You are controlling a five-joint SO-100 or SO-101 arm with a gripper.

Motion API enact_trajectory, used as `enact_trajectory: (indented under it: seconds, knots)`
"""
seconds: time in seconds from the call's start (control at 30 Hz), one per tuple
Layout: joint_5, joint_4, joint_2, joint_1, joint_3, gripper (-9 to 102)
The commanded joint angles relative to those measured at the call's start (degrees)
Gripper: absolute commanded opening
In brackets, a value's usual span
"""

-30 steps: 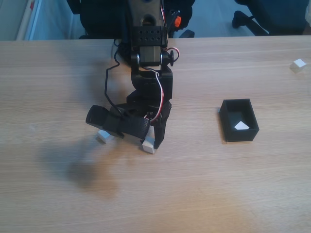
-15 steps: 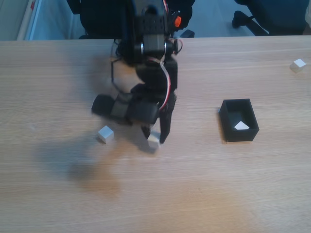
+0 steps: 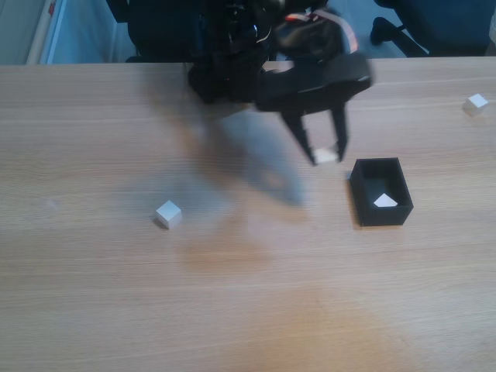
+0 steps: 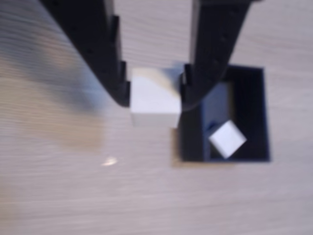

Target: Pick blocks and place them in the box.

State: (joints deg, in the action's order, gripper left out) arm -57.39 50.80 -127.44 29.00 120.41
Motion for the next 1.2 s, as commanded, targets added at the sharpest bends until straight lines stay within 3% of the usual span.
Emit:
enact_trajectory:
  seconds: [0.0, 0.23, 0.6, 0.93, 1.17]
  knots:
    - [0.88, 1.05, -0.09, 6.15, -6.42, 0]
    - [4.75, 1.58, 11.25, 12.83, -17.05, 0]
    - [9.84, 2.90, 20.83, 15.03, -22.32, 1]
    - [6.77, 9.14, 21.71, 14.59, -23.82, 13]
    - [6.33, 9.67, 22.32, 14.50, -24.35, 13]
